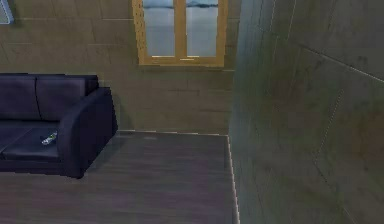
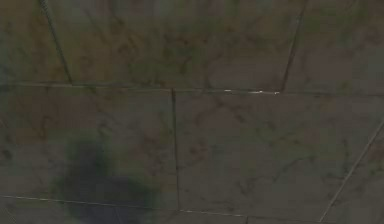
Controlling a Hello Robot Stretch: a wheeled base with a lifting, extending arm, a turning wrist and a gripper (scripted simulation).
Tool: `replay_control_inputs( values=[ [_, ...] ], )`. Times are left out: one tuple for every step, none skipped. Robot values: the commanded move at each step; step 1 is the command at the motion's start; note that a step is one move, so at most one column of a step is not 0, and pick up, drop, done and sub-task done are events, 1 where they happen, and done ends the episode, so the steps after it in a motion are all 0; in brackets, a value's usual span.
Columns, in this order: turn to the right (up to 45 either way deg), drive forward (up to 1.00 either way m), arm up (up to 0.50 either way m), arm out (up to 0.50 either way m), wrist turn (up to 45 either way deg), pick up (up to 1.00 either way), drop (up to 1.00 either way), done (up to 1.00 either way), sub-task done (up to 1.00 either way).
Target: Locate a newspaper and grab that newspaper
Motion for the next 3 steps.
replay_control_inputs(
  values=[
    [-9.0,0.0,0.0,0.0,0.0,0.0,0.0,0.0,0.0],
    [0.0,0.45,0.0,0.0,0.0,0.0,0.0,0.0,0.0],
    [-45.0,0.0,0.0,0.0,0.0,0.0,0.0,0.0,0.0]
  ],
)
